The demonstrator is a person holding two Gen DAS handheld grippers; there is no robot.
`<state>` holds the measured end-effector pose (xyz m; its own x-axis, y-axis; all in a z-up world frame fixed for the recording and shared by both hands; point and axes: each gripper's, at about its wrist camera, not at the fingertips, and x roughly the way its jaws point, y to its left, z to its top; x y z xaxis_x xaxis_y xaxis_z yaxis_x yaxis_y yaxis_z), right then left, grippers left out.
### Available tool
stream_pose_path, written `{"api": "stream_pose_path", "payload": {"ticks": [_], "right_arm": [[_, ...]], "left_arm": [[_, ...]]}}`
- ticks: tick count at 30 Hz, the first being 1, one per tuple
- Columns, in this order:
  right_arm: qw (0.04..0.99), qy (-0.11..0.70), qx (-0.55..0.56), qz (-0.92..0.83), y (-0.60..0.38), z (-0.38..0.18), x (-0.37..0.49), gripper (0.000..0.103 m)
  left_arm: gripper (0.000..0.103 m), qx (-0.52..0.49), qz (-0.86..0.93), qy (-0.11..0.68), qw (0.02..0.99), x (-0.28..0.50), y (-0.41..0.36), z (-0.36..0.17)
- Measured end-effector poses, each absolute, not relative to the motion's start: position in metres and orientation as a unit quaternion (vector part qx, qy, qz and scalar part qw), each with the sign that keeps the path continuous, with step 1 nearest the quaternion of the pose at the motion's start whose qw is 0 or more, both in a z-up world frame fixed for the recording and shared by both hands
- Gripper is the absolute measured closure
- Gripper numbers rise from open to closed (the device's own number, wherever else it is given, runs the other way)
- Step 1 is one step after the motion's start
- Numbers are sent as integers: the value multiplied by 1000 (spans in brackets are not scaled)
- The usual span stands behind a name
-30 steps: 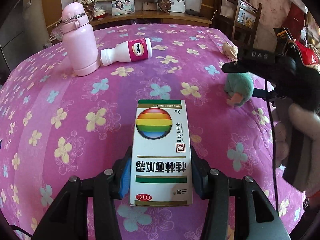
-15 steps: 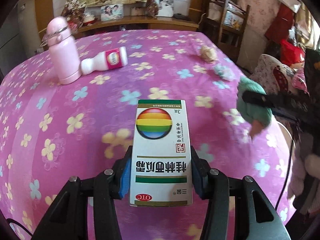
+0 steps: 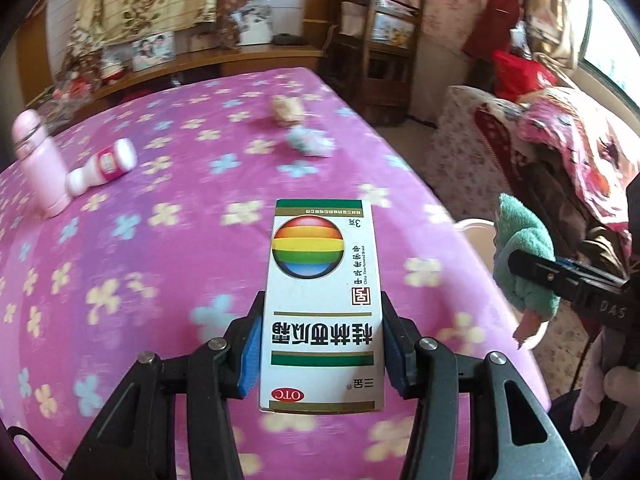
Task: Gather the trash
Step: 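Carry the box and towel over the bucket and open both tools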
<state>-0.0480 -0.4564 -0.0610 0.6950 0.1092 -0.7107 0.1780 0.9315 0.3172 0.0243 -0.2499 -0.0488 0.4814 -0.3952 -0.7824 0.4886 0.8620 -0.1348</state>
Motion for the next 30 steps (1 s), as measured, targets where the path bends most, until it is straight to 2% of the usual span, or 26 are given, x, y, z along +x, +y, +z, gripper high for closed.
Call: {"api": "stream_pose_path", "payload": {"ticks": [12, 27, 30], "right_arm": [[891, 385, 213, -114, -550, -83, -105, 41], [873, 388, 233, -182, -597, -113, -119, 40], [870, 386, 246, -184, -604, -116, -121, 37]], "left_arm": [[51, 53, -333, 459, 822, 4, -352, -54], [51, 75, -355, 468, 806, 6, -425, -71], [51, 75, -356, 471, 804, 8, -432, -75]]}}
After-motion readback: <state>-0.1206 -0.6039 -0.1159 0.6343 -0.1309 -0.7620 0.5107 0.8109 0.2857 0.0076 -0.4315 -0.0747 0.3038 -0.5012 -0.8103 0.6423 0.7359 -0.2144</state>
